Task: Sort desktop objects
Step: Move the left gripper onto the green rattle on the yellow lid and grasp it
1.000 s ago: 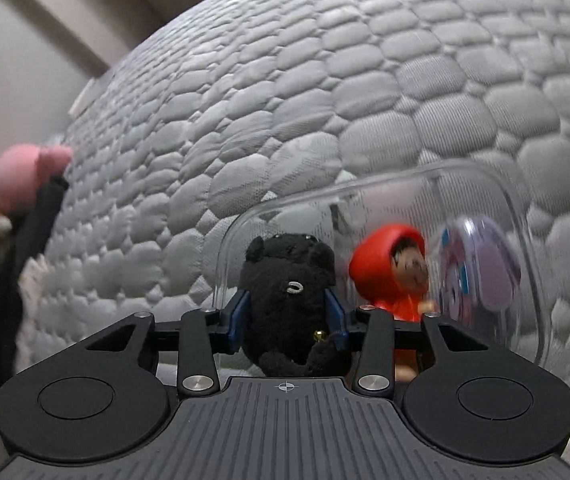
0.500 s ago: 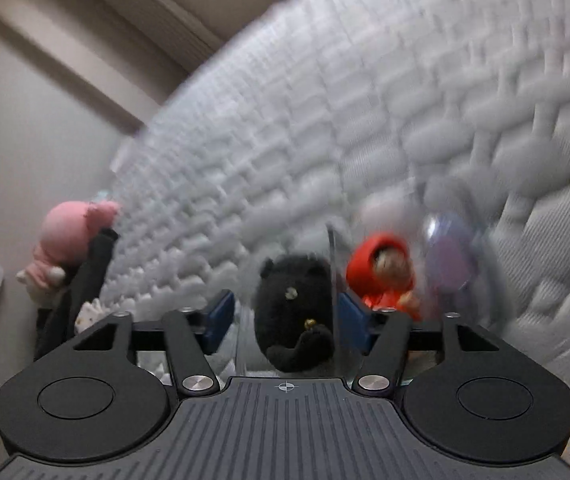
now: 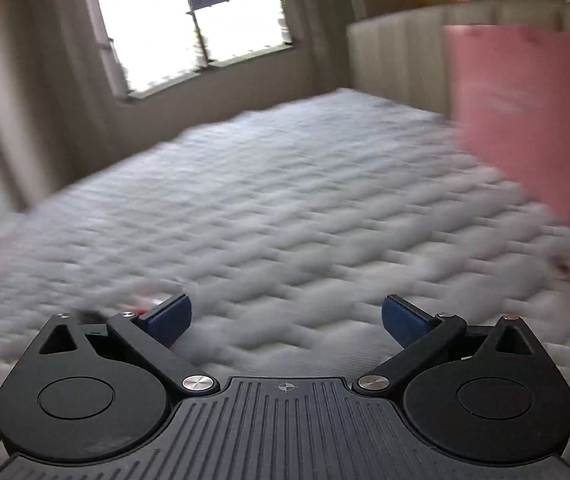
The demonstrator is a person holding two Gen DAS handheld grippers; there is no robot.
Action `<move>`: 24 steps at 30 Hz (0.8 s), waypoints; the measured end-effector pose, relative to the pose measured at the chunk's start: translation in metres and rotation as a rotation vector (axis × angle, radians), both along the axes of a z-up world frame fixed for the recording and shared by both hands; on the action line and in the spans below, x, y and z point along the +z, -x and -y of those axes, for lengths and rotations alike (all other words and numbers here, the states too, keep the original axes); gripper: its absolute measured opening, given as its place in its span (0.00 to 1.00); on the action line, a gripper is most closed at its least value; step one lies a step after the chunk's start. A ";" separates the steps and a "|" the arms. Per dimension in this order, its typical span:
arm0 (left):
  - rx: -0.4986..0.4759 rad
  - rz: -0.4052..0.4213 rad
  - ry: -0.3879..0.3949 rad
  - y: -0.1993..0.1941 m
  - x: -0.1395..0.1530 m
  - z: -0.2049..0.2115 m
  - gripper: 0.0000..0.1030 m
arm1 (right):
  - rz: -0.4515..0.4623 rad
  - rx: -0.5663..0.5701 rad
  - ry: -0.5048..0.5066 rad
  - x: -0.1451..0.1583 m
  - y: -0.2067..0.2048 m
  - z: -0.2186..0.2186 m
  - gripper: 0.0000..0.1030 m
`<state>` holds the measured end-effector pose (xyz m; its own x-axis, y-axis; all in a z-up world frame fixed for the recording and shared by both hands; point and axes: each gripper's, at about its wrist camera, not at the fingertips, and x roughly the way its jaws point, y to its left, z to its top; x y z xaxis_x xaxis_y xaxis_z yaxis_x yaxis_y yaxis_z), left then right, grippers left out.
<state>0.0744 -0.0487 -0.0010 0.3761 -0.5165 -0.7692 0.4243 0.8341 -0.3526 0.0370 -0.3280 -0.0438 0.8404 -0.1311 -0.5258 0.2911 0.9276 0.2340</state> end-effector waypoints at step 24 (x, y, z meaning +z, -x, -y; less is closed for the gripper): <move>0.408 -0.060 -0.214 -0.050 -0.089 0.001 0.71 | -0.148 0.378 -0.506 -0.070 -0.007 -0.013 1.00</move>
